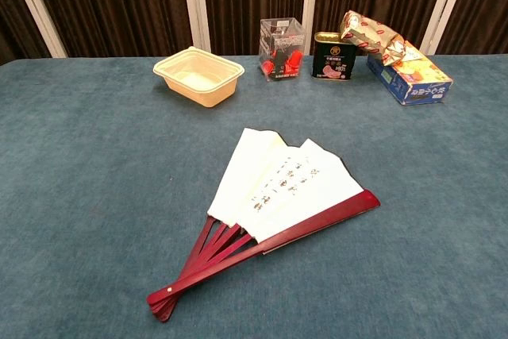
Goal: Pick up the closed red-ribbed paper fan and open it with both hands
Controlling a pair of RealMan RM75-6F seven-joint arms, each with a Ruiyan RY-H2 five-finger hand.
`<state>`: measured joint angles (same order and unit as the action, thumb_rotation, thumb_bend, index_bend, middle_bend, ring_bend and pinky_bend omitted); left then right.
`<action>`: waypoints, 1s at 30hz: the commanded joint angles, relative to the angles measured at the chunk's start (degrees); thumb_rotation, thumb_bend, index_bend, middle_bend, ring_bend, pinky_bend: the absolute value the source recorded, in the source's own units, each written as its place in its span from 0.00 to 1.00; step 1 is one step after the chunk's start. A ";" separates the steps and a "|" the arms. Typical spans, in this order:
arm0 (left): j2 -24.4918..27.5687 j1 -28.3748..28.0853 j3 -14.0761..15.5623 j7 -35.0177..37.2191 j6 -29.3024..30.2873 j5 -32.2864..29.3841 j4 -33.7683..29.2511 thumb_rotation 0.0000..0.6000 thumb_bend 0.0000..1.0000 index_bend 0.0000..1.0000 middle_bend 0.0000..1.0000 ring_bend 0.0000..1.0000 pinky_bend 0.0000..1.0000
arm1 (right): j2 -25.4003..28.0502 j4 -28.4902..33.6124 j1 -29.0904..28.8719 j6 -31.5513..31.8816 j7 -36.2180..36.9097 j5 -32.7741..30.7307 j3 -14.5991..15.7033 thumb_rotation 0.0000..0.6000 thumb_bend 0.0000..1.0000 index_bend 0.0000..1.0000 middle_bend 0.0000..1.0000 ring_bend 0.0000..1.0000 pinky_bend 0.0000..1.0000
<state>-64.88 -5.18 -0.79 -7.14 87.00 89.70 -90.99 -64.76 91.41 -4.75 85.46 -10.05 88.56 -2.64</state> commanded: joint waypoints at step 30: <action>-0.73 0.04 -0.72 -0.19 -0.03 -1.20 -0.43 1.00 0.00 0.00 0.00 0.00 0.00 | -6.31 -13.57 -7.61 1.46 8.25 18.56 2.86 1.00 0.28 0.25 0.02 0.00 0.00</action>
<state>-65.58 -5.15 -1.49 -7.31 86.95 88.52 -91.41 -69.18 80.10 -10.61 86.81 -3.40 104.90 -0.32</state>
